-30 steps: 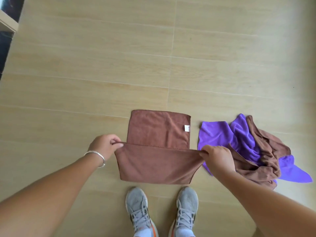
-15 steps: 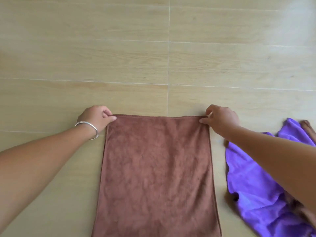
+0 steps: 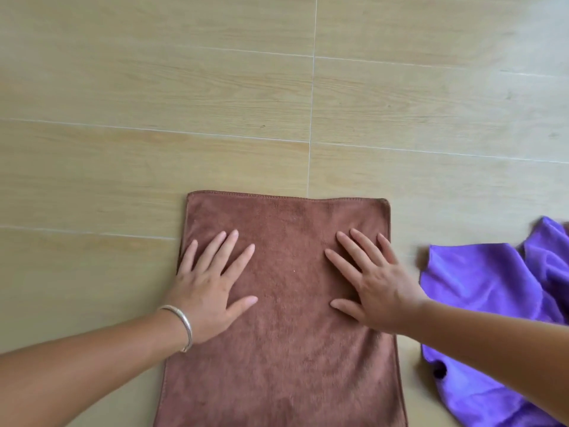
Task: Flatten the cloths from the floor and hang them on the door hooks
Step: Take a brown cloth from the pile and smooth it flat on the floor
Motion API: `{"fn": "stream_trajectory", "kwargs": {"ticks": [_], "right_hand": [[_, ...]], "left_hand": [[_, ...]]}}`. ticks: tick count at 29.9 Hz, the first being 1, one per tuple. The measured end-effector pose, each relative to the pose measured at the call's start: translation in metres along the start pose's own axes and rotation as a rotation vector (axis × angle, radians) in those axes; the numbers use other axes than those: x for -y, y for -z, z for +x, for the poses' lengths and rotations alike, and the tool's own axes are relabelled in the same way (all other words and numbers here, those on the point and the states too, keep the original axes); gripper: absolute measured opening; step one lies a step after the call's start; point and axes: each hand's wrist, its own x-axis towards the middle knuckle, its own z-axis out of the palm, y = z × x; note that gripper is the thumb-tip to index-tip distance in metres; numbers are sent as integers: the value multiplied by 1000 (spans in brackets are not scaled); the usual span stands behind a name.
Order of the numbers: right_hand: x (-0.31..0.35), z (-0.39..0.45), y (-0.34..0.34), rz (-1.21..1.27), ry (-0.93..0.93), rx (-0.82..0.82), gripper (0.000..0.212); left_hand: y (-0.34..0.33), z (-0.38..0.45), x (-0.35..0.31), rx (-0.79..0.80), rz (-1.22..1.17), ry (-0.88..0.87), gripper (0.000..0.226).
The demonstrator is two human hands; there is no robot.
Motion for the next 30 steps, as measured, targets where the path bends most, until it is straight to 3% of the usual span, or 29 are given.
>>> {"fn": "stream_trajectory", "kwargs": {"ticks": [3,9,12,18,25,30], "right_hand": [[-25,31,9,-86,49,39,84],[-40,114,51,-150,-180,-47,73],[-18,99,46,-91,-53,-115,73],[-6,19,2,-127,320,-27,74],[-22,-13,-14,-186,410,-79,65],[-22,-11,-9,-264,432,-105,55]], "left_hand": [[2,29,25,-8,75,20,81],[50,113,58,-10,114,226,76],[51,99,44,-55,53,144,71],[12,2,22,-7,117,-102,72],[2,-50,37,40,190,-229,72],[7,-48,41,-26,197,-271,50]]}}
